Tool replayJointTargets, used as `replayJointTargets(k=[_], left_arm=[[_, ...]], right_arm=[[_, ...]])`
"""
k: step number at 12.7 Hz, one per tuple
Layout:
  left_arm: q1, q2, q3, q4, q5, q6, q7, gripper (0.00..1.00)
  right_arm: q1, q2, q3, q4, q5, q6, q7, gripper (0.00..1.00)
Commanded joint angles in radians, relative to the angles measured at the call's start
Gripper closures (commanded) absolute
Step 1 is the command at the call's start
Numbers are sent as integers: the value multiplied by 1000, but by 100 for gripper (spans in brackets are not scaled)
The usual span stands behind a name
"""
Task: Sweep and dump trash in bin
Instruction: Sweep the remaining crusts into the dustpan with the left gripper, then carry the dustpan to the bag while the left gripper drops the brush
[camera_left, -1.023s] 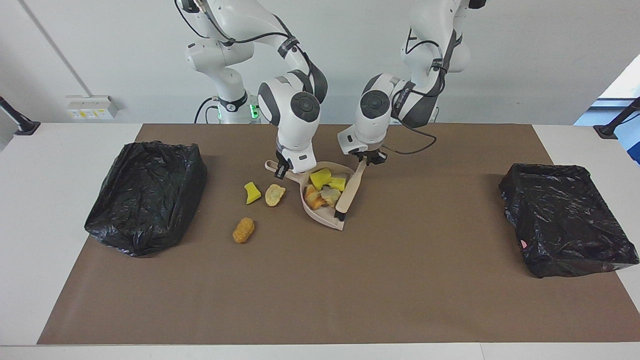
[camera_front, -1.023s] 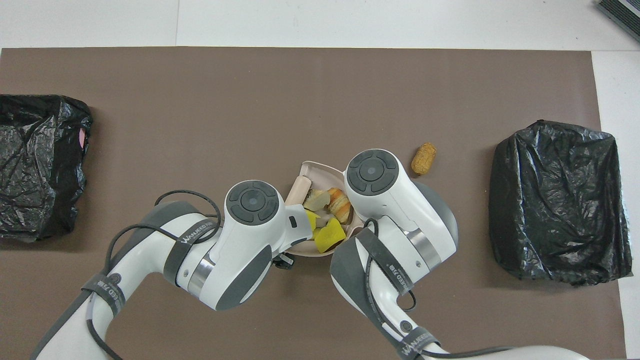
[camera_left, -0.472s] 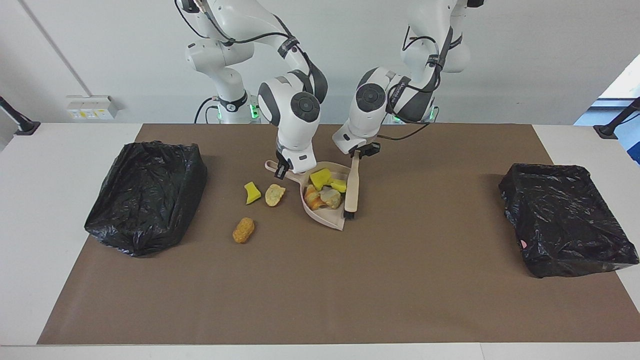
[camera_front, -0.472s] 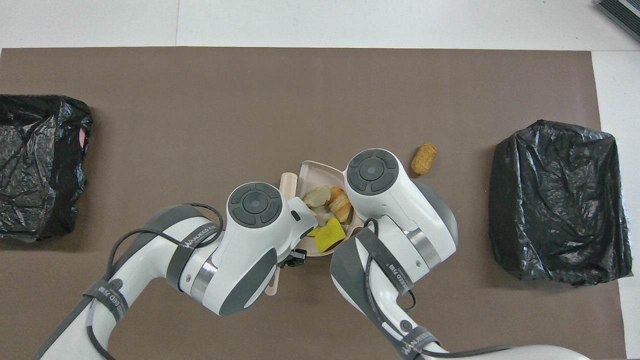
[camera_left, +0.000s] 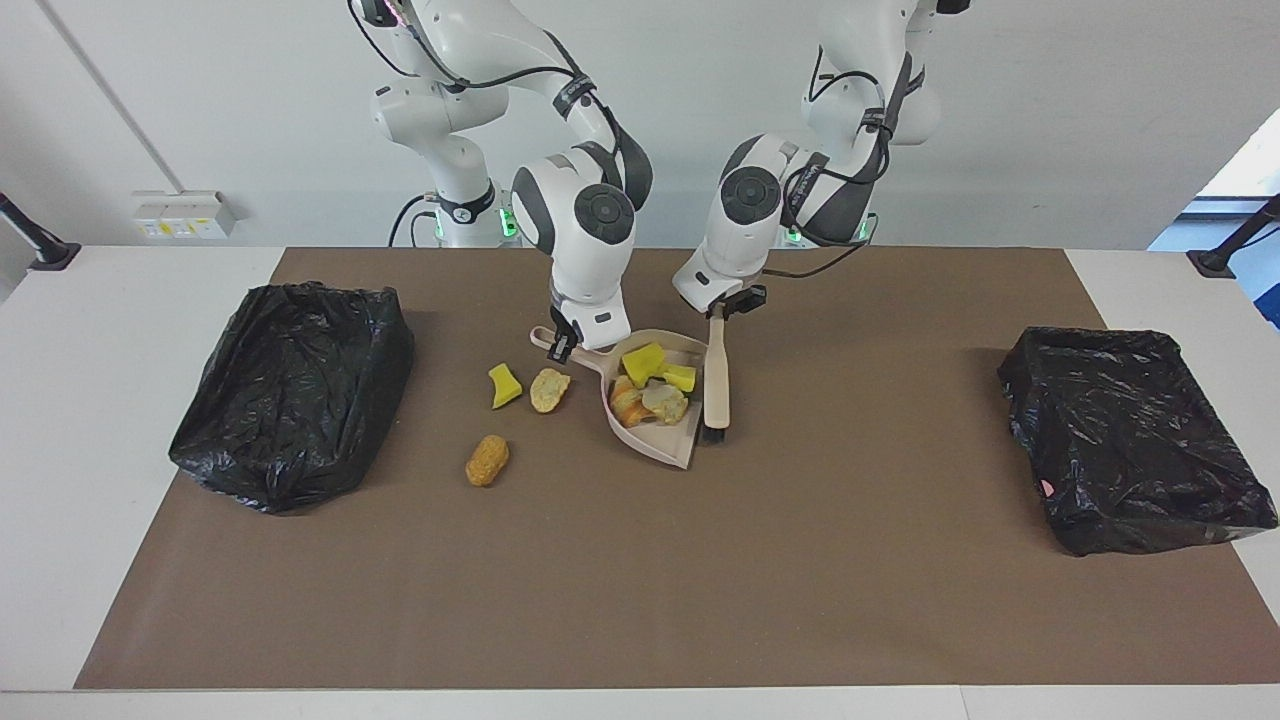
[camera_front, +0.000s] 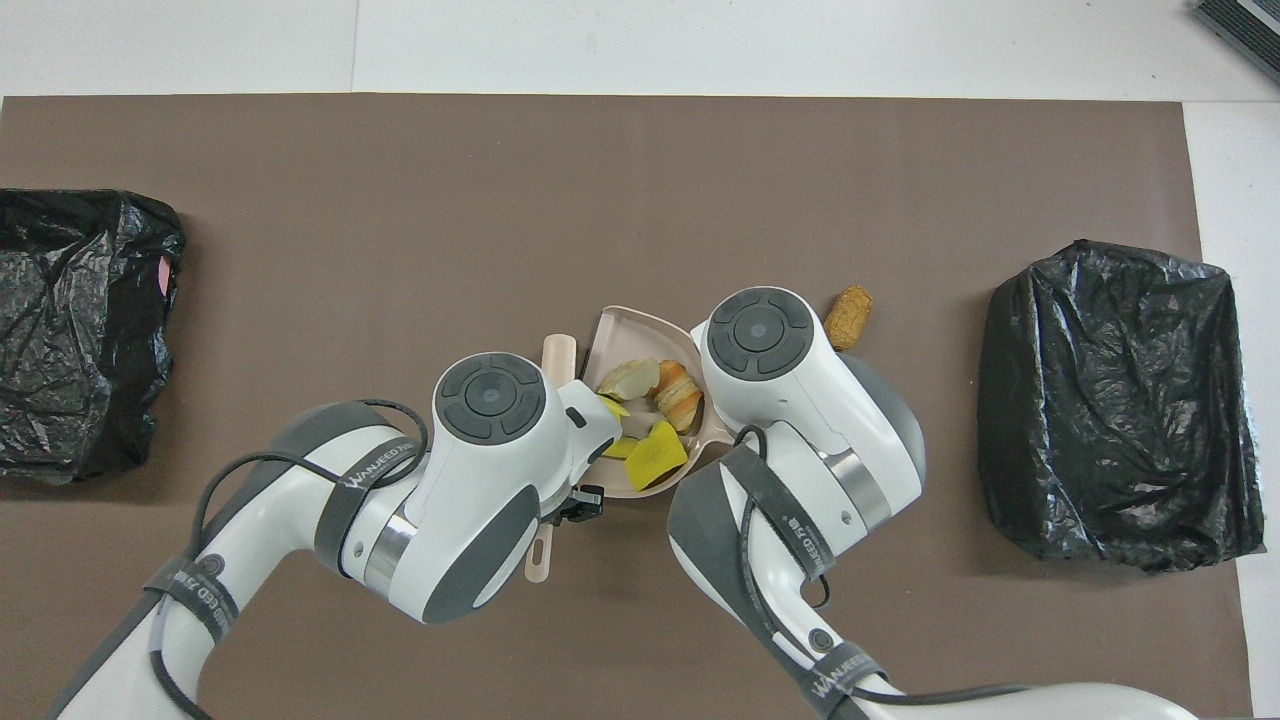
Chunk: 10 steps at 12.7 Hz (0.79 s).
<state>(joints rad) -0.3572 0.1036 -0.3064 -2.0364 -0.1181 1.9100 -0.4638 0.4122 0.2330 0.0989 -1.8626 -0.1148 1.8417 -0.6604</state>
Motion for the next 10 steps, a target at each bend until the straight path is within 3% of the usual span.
replayJointTargets(k=[1,5,8,10], left_arm=[[26,-59,-2,1,-5,-71,-19,100],[23,-126,-3,-36,-5,-106,-142,100],[6,-238,-20,-198,-8,-54,-234,100],[3,-313,-74,-310,-27,48,-265,100]], right_arm=[[-52,-15,7,16,58,7,-70,100],[-88,-38,7,29,64,7,-100,100],[-122,-70,1,31,115,7,-149,100],[-159,-89,1,43,115,4,-162,100]])
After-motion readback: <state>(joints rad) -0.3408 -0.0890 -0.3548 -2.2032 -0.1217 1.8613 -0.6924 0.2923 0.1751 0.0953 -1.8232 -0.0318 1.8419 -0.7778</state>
